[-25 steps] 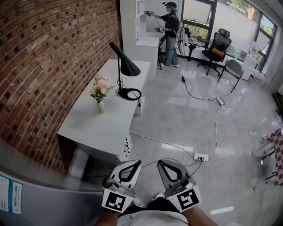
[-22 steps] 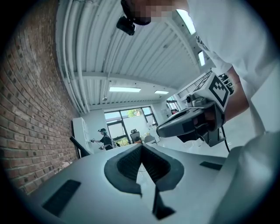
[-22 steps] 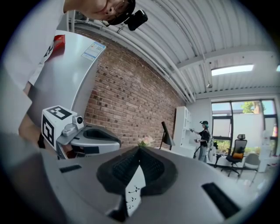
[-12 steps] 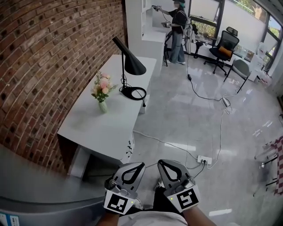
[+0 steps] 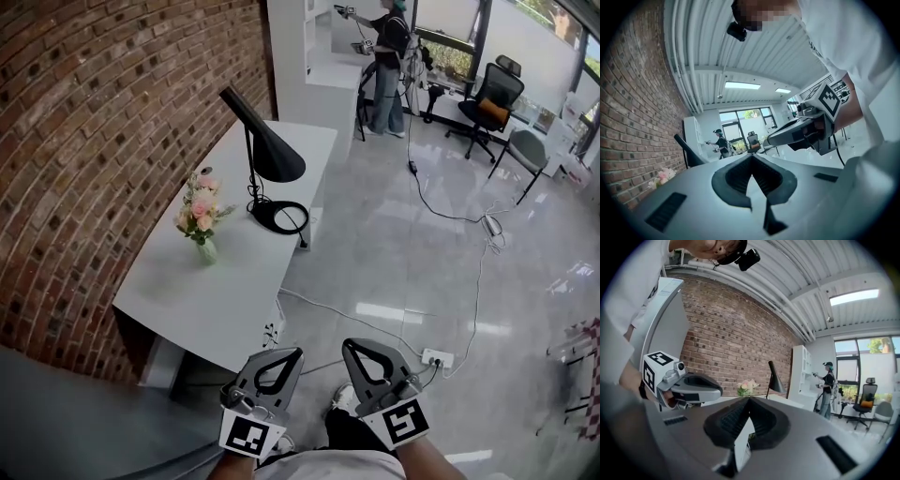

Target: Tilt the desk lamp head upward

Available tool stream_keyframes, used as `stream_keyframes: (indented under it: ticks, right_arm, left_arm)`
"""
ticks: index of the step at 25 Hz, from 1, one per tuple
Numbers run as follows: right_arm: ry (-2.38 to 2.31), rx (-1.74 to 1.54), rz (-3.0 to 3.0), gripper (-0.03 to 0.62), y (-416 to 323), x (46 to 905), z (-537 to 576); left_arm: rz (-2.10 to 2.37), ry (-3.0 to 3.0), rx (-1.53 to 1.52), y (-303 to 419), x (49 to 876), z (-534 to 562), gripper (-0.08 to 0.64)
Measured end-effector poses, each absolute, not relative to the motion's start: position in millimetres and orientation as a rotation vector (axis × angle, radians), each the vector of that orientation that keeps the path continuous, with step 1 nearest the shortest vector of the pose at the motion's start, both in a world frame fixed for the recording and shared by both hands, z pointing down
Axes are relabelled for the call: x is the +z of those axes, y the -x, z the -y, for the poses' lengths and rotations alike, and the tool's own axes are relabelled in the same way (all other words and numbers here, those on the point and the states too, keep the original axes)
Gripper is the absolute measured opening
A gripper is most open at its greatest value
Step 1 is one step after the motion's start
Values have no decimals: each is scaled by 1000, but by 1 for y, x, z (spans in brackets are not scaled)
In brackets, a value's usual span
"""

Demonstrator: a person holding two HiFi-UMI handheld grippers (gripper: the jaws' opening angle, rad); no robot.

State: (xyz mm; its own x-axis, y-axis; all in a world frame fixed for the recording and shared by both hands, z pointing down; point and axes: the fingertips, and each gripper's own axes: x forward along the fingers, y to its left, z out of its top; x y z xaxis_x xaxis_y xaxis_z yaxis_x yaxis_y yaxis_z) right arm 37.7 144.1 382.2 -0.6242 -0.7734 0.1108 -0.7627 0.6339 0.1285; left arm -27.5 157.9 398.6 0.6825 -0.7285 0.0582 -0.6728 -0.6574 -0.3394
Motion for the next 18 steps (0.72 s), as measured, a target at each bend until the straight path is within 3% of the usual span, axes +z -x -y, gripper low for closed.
stream_keyframes:
  ticks: [18]
  right_arm:
    - [-1032, -203, 2852, 17, -101, 371, -16]
  left_arm:
    - [-1309, 2482, -327, -43, 386, -30, 8]
